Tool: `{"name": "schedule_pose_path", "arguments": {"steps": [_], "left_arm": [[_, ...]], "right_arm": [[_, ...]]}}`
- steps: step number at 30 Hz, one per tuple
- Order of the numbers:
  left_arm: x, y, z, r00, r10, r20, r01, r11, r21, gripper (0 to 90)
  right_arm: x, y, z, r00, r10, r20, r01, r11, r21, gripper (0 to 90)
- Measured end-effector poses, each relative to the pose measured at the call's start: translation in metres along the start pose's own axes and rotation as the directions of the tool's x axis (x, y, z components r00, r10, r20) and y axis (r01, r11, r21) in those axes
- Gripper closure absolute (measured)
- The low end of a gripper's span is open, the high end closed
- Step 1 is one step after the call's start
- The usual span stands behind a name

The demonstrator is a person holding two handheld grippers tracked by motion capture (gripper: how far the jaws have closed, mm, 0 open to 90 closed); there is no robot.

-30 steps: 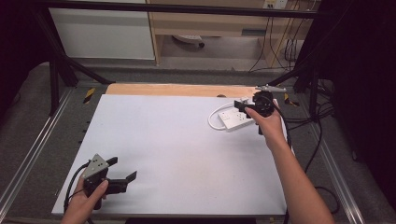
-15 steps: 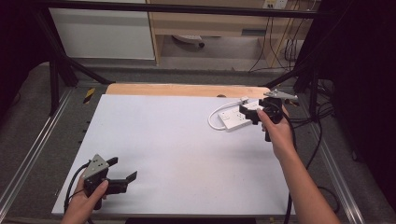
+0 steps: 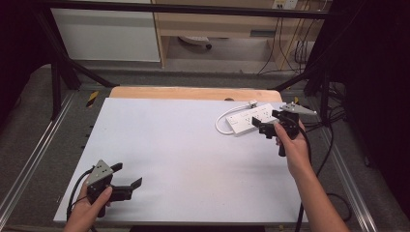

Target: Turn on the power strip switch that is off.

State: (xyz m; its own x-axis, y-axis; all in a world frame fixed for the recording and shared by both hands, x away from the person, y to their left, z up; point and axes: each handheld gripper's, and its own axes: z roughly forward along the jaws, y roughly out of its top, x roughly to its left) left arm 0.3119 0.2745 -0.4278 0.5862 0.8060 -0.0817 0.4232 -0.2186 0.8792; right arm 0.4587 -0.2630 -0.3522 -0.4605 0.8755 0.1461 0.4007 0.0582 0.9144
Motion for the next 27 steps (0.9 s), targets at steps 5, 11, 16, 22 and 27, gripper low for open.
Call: {"name": "schedule_pose_path", "arguments": {"steps": [5,11,16,22,27], "left_arm": [[0.000,0.000,0.000,1.0000,0.006,0.001,-0.006,1.0000,0.000,6.1],[0.000,0.000,0.000,1.0000,0.009,0.002,-0.009,1.0000,-0.001,6.1],[-0.001,0.000,0.000,0.9999,0.013,0.004,-0.013,0.9999,-0.001,6.1],[-0.001,0.000,0.000,0.9999,0.015,0.004,-0.015,0.9999,-0.002,6.1],[-0.001,0.000,-0.001,0.9999,0.012,0.004,-0.011,0.9999,-0.004,6.1]], "right_arm": [[0.003,-0.006,-0.010,0.9999,-0.009,-0.011,0.009,1.000,-0.017,5.7],[0.009,-0.013,-0.021,0.9996,-0.023,-0.015,0.022,0.999,-0.039,5.6],[0.014,-0.020,-0.030,0.9990,-0.043,-0.012,0.042,0.996,-0.075,5.5],[0.018,-0.032,-0.044,0.9972,-0.075,0.000,0.074,0.990,-0.123,5.3],[0.016,-0.050,-0.058,0.9969,-0.079,0.006,0.079,0.988,-0.131,4.6]]}}
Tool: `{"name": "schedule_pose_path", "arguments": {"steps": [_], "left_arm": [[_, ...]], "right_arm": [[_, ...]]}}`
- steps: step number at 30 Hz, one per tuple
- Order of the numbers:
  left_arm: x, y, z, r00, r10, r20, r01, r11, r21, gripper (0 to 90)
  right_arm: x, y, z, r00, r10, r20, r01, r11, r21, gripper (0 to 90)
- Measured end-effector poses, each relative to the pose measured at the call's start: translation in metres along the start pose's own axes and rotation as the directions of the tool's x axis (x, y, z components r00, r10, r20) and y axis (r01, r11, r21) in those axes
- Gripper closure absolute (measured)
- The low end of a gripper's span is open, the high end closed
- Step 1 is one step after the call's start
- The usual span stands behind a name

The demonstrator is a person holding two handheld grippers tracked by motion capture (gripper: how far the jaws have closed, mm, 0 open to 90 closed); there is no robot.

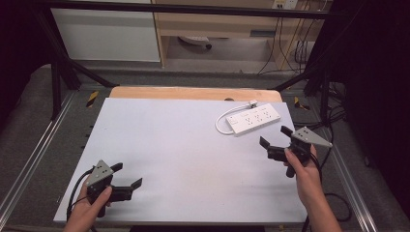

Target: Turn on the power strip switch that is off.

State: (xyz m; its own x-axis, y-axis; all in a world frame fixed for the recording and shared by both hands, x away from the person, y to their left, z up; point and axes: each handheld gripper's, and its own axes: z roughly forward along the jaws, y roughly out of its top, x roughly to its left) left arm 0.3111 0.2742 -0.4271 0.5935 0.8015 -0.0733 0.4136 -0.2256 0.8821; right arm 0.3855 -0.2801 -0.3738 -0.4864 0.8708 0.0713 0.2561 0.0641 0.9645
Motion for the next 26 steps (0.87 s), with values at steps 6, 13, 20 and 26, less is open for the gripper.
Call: {"name": "schedule_pose_path", "arguments": {"steps": [6,13,20,26], "left_arm": [[-0.001,0.000,0.000,1.0000,0.006,0.000,-0.006,1.0000,-0.001,6.1],[0.000,0.001,-0.001,0.9999,0.005,-0.009,-0.006,0.9999,-0.016,6.1],[0.000,0.002,-0.002,1.0000,0.003,-0.009,-0.003,0.9997,-0.025,6.1],[0.000,0.002,-0.003,0.9999,0.013,-0.006,-0.013,0.9996,-0.024,6.1]], "right_arm": [[-0.003,-0.025,-0.016,0.9999,0.010,0.006,-0.010,1.000,0.004,3.8],[-0.002,-0.054,-0.021,0.9999,-0.003,0.017,0.002,1.000,0.030,2.9],[0.007,-0.073,-0.018,0.9995,-0.032,0.001,0.031,0.996,0.080,2.7],[0.012,-0.084,-0.013,0.9986,-0.046,-0.026,0.049,0.988,0.145,2.5]]}}
